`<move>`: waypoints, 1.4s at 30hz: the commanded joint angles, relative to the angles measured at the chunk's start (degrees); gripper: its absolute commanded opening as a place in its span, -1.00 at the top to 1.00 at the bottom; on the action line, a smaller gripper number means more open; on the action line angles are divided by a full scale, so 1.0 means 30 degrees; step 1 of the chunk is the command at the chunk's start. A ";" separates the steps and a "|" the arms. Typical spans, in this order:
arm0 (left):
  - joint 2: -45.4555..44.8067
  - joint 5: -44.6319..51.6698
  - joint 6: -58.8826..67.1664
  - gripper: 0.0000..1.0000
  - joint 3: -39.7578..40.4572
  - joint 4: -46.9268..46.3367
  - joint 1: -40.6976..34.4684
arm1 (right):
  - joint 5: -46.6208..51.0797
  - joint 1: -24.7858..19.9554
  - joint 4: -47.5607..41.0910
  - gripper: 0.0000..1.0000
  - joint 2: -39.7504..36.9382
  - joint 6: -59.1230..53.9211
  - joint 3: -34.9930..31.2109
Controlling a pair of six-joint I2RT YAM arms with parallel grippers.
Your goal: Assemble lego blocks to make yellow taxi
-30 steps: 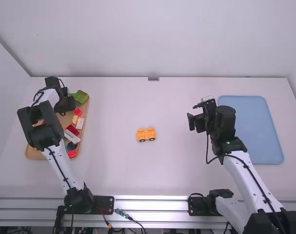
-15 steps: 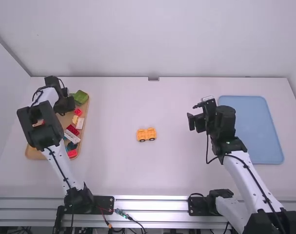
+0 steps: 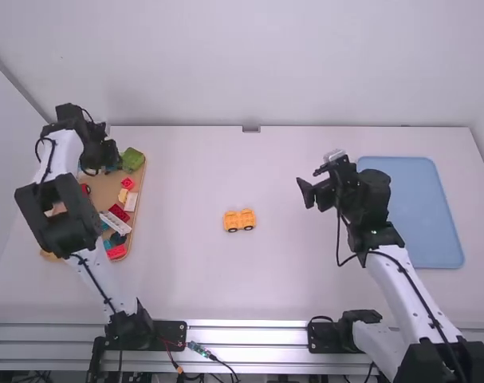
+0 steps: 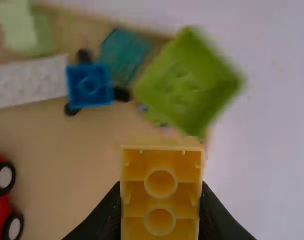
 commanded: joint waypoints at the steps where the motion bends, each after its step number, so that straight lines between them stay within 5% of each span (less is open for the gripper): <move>1: -0.3009 0.3412 0.1115 0.96 -0.0794 0.0117 -0.0954 | -0.3963 -0.0663 0.1049 -0.98 0.0990 0.1100 -0.0153; 5: -0.7067 0.3653 0.1508 0.96 -0.4080 0.3191 -0.3446 | -1.0848 -0.1974 0.3483 -0.98 0.3270 0.2055 0.0794; 13: -1.1038 0.4214 0.2346 0.97 -0.7665 0.7730 -0.8684 | -1.7092 -0.2463 0.4328 -0.98 0.6534 0.4262 0.4065; 19: -1.1540 0.9998 0.2856 0.97 -0.8867 0.6834 -1.0717 | -2.0349 -0.1523 0.4167 -0.98 0.7824 0.3337 0.5661; 24: -1.1912 1.5812 0.4211 0.96 -1.2597 0.9551 -1.0856 | -2.1493 -0.0415 0.4022 -0.98 0.8174 0.2208 0.5843; 29: -1.2539 1.8005 0.1494 0.96 -1.7027 1.4899 -1.0790 | -2.1464 0.0546 0.2127 -0.98 0.8174 0.0189 0.5843; 36: -1.2648 2.0949 -0.3614 0.97 -2.2688 2.7132 -1.1089 | -2.0356 0.2769 -0.0896 -0.98 0.8174 -0.2062 0.5829; 42: -1.2648 1.8785 -0.9114 0.97 -2.6170 3.6159 -1.1089 | -2.1325 0.3577 -0.1821 -0.98 0.8174 -0.4124 0.5807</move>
